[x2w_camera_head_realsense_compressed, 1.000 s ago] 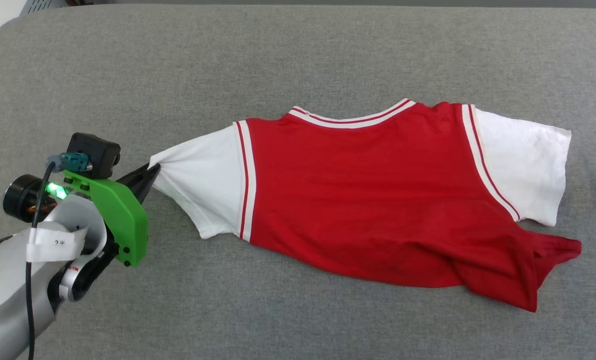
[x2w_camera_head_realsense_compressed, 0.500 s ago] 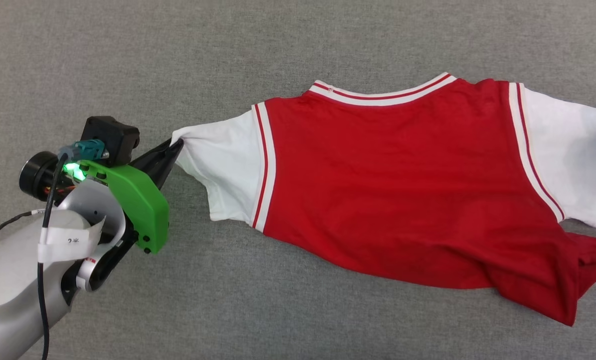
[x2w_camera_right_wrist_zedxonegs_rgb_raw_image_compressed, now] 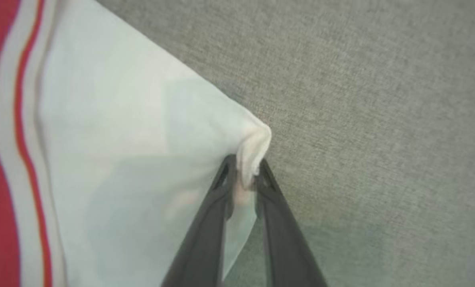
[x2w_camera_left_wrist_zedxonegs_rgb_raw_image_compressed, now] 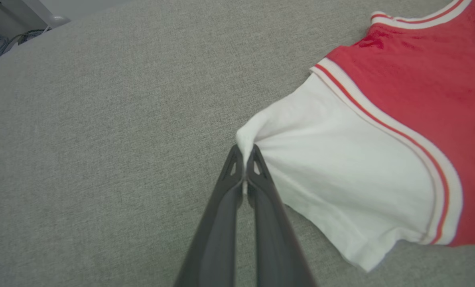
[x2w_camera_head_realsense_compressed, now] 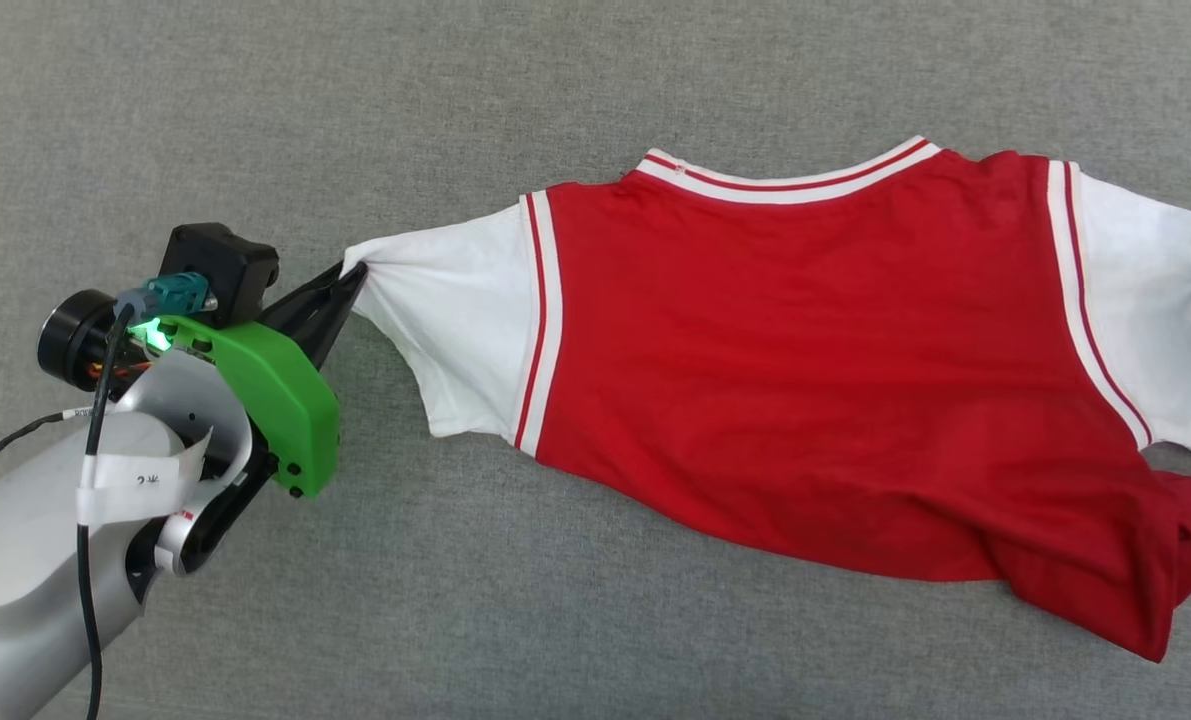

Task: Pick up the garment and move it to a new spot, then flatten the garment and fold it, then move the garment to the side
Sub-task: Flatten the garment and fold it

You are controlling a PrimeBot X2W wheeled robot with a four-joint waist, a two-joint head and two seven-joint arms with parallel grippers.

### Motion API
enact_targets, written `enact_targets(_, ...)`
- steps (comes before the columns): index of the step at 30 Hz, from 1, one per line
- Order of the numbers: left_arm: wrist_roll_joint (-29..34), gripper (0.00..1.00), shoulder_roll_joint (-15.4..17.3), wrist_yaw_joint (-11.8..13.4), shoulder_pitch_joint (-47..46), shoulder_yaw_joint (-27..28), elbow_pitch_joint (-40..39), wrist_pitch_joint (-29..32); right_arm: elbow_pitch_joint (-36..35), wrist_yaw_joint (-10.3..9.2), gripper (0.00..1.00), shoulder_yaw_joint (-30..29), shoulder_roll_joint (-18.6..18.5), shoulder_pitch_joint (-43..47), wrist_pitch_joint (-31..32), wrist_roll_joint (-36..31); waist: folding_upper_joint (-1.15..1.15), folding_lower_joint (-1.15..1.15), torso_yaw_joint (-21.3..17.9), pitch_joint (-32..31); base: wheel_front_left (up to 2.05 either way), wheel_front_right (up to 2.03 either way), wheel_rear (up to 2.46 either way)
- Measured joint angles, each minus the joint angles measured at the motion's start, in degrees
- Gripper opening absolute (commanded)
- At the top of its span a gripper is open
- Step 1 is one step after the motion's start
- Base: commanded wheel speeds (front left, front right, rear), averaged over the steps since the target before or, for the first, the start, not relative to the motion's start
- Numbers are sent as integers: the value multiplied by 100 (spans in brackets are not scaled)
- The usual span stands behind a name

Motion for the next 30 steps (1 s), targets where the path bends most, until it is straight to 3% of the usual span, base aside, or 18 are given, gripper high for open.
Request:
enact_targets(9,143,0,-30,-91,-41,121,166,-477,18,34,0,-104,201,-146,-1496,-63,0,0,-117,-524,0,0,0)
enact_targets(16,446,0,-31,60,-420,490,18,-1115,-275,37,0,-728,344,-425,-2482,-298,0,0,-219,-973,0,0,0)
enact_targets(30,925,0,-80,260,-1775,1363,-289,-1465,-1183,38,0,-1607,717,-1049,-3089,-683,0,0,-436,-1390,0,0,0)
